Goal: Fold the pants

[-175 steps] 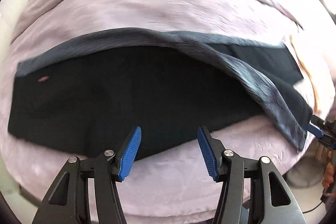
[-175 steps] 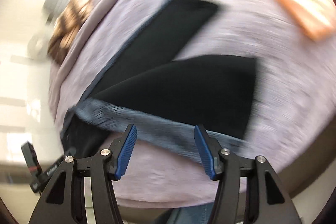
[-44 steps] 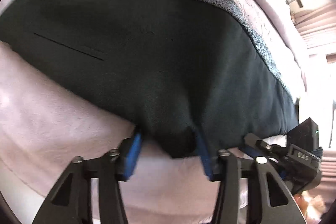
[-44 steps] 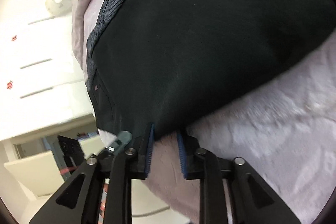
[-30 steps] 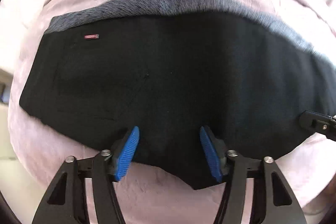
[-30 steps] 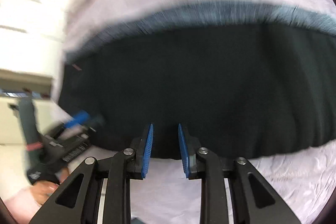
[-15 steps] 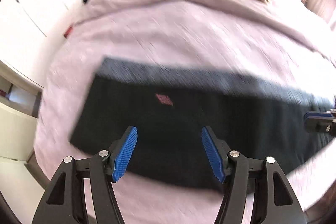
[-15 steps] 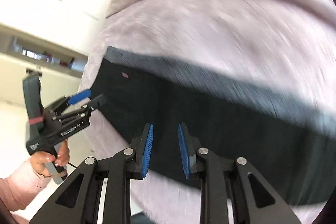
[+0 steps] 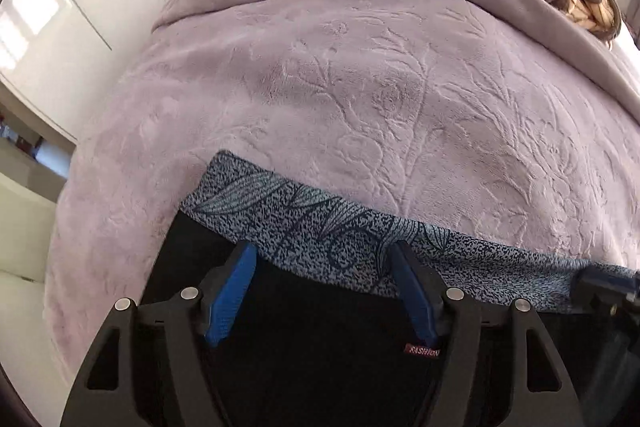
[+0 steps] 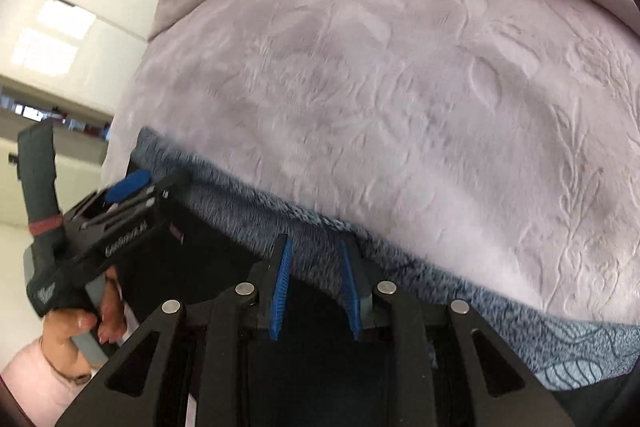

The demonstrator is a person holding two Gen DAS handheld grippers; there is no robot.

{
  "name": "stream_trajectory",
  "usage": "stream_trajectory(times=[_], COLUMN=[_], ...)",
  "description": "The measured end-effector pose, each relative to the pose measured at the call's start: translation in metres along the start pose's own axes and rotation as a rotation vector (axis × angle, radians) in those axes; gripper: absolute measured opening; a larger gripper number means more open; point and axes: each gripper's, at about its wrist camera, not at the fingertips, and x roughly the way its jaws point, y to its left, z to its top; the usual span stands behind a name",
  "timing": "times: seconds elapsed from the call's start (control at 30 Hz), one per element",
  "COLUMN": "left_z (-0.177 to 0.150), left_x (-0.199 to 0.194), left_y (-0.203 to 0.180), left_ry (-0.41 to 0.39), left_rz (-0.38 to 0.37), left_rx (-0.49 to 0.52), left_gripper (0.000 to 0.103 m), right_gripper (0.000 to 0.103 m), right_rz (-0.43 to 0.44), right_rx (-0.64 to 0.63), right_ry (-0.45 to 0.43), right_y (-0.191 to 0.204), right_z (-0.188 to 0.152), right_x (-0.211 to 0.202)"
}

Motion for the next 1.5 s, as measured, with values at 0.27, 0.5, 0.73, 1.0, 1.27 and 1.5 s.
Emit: stream_trajectory(times=[0.27,0.5,0.73,1.0,1.27,1.5], left_z=[-0.015,-0.050,-0.093,-0.133,-0.152,-0.159], left_x=[-0.046,-0.092,-0.131,-0.162,-0.176,-0.181], left_y=[-0.005,-0.044,-0.101,-0.173,-0.242,-0.305], left_ry=[0.021,0.052,0.114,0.206,0.252,0.276], left_rz=[-0.026,-0.088,-0.150,-0.207,-0.211,-0.180], left_rx=[0.027,0.066,0.145,0.271,0.367,0.463], left_gripper=[0.071,0.091,0.091,0.091,0.091,0.091], right_gripper=[0.046,0.060,0.078,0.103,0.103,0.103], right_rz=[0.005,0.002,-0.031,-0.177,-0.196,-0.173], right_rx=[-0.010,0.084,0.167,0.199,0.274,0.410], right_ry=[-0.026,-0.014,-0.015,-0.032,-0.011,-0.041], right_y=[-0.006,-0.034,-0.068,-0.104,-0.149,-0.213], right_z=[-0.017,-0.073,-0.133,-0.198,-0.240,-0.267], right_x=[-0.060,-0.104,-0.143,-0.184,-0.206,-0.231])
